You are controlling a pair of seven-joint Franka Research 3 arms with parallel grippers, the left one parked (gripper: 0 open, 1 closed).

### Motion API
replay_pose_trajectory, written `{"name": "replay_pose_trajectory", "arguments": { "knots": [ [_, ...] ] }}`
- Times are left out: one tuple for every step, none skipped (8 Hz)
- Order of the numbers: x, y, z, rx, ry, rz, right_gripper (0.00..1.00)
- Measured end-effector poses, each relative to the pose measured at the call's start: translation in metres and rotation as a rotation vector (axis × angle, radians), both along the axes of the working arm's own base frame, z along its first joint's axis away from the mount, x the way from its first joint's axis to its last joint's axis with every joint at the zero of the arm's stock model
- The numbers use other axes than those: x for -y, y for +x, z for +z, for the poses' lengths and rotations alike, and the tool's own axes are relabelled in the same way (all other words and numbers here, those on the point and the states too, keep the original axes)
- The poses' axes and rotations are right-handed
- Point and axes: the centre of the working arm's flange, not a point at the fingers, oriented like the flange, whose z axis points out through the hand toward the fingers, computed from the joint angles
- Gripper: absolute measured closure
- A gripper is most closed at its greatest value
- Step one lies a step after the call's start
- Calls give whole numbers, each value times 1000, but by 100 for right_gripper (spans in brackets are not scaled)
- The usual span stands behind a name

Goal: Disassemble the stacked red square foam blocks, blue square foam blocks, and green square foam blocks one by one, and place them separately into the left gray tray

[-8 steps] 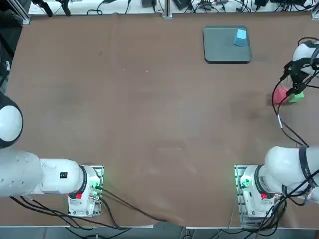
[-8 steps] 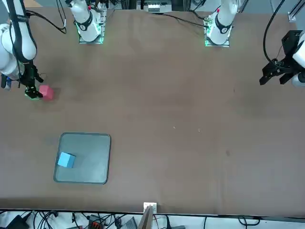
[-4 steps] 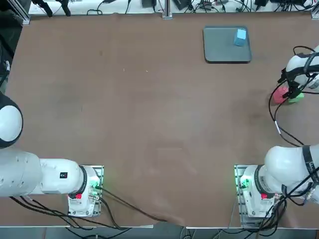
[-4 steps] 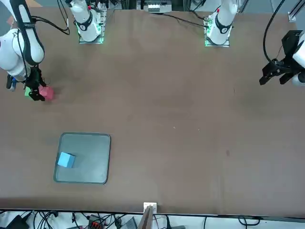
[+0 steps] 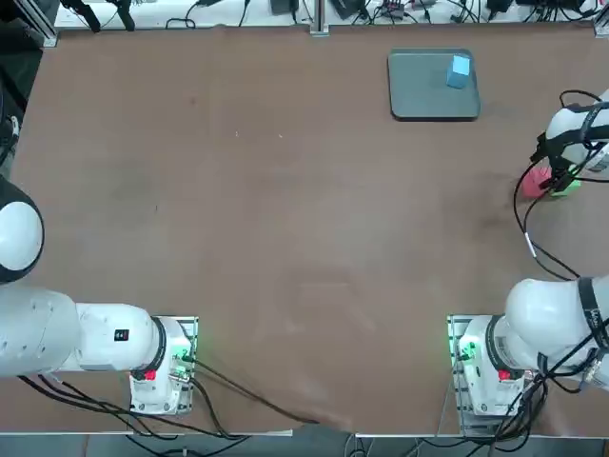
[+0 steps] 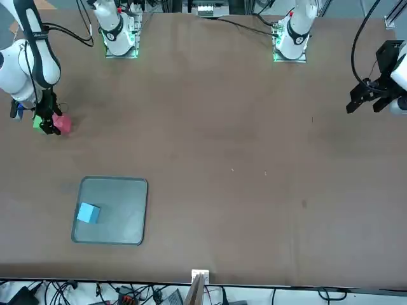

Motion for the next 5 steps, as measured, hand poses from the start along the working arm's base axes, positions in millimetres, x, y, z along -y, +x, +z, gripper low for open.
{"name": "replay_pose_trajectory", "arguments": {
  "knots": [
    [0,-3,5,-20,11,-2,0],
    [-1,-4,12,-29,16,-4,0],
    [0,-5,17,-27,15,-5,0],
    [1,-5,19,-22,12,-8,0],
    [3,-5,17,-15,9,-10,0]
  ]
}}
